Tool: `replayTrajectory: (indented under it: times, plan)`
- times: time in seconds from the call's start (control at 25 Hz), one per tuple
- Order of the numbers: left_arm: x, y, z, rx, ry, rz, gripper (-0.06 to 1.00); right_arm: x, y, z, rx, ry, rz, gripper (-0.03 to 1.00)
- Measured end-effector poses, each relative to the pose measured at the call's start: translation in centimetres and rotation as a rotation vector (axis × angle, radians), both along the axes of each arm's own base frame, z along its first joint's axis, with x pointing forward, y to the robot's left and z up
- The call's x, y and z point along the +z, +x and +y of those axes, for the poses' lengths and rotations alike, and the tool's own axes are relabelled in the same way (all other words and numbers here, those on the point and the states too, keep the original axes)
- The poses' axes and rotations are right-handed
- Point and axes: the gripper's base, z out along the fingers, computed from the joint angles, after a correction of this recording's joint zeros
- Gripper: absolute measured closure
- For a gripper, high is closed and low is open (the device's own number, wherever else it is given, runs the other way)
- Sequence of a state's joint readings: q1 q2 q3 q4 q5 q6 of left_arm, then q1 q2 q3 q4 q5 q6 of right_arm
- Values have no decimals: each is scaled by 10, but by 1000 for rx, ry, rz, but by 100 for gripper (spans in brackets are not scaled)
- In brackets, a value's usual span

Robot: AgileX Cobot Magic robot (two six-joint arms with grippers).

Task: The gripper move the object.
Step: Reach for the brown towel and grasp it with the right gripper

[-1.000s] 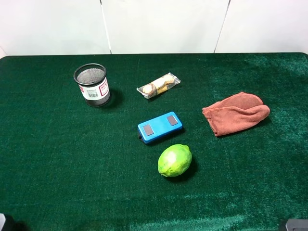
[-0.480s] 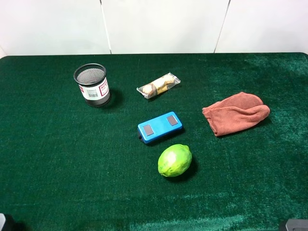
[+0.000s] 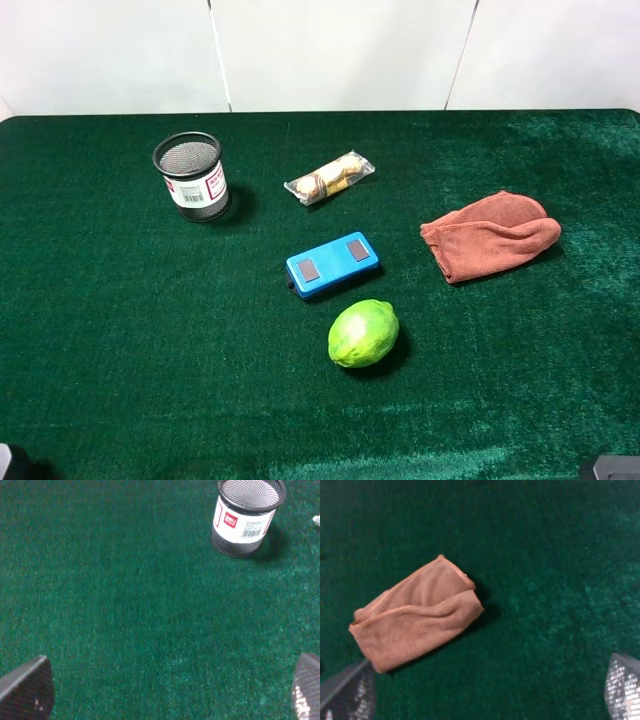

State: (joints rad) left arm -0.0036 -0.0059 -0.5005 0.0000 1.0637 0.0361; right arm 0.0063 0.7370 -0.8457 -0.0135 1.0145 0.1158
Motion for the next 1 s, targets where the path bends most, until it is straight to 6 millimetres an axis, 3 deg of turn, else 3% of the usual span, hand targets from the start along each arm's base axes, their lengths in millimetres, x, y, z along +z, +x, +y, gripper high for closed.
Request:
replayTrajectory:
  times: [0.36, 1.0]
  plan:
    - [0, 0, 0, 0, 0, 0, -2, -9, 60, 2, -87, 97, 112, 27]
    - [0, 0, 0, 0, 0, 0, -2, -77, 133, 9, -195, 239, 312, 27]
